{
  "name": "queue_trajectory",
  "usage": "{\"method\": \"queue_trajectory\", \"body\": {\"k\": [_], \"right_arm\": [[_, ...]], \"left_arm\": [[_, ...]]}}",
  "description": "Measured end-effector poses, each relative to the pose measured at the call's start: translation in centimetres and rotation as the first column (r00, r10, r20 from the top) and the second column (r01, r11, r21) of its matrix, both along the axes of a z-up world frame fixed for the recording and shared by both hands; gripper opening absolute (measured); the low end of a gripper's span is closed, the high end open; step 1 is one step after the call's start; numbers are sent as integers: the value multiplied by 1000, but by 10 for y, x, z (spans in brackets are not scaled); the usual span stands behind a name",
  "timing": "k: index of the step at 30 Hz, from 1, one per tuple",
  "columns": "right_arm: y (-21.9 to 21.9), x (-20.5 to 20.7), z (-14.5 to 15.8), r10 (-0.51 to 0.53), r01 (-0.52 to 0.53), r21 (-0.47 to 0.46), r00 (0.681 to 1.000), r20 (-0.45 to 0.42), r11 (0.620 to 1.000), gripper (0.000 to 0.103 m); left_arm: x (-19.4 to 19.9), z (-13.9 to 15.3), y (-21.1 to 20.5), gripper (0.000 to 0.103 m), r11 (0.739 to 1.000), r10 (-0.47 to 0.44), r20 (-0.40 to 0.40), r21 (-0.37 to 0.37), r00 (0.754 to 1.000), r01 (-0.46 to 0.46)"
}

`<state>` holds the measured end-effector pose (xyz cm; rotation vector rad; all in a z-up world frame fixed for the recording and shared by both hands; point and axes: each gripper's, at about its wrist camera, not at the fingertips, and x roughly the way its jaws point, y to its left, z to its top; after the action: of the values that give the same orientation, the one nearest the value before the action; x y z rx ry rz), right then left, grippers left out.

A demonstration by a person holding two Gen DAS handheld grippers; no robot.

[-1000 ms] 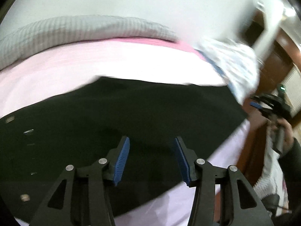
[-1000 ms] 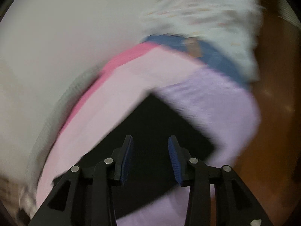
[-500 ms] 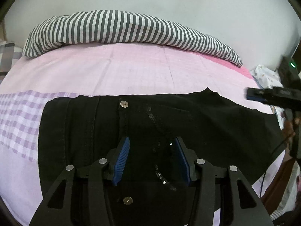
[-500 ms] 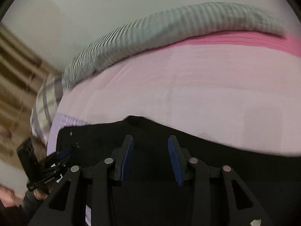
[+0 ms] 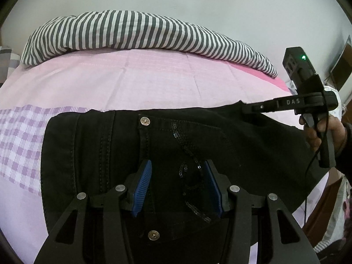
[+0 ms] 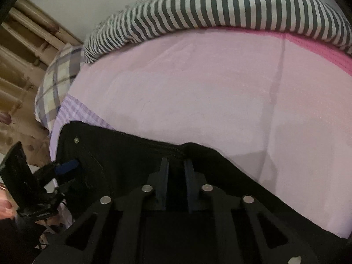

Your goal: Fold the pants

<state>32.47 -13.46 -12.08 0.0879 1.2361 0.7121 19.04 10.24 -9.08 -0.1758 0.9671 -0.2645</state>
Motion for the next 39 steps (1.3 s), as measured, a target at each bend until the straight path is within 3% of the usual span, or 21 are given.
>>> {"method": "queue_trajectory", "body": {"k": [4, 8, 11, 16, 20, 23, 30, 36, 39], "right_arm": [[4, 8, 16, -30, 30, 3, 997, 68, 1000, 6], [10, 21, -2, -50, 52, -37, 997, 55, 998, 5], [6, 24, -8, -82, 82, -10, 996, 43, 997, 5], [1, 10, 8, -135, 137, -17, 986, 94, 990, 21], [-27, -15, 36, -208, 206, 26, 967, 150, 978, 23], [-54, -41, 44, -251, 247, 45, 956, 153, 968, 24], [-100, -83, 4, -350, 351, -9, 935, 55, 936, 24], [-116, -94, -7, -390, 404, -99, 911, 136, 909, 25], [-139, -97, -11, -423, 448, -155, 890, 172, 880, 25]], "left_arm": [[-1, 2, 5, 50, 999, 19, -3, -33, 1000, -19], [0, 1, 6, 49, 999, 22, -10, -33, 1000, -22], [1, 0, 8, 48, 999, 24, -19, -40, 1000, -25], [2, 2, 8, 48, 999, 25, -32, -31, 999, -26], [-4, 11, -2, 48, 1000, 12, -14, 27, 1000, -12], [-13, 18, -16, 48, 999, -40, 3, 11, 999, 40], [-23, 11, -72, 48, 981, -191, -8, 31, 982, 191], [-24, -15, -93, 48, 967, -217, -73, 122, 974, 224], [-27, -16, -85, 48, 968, -207, -59, 134, 976, 214]]}}
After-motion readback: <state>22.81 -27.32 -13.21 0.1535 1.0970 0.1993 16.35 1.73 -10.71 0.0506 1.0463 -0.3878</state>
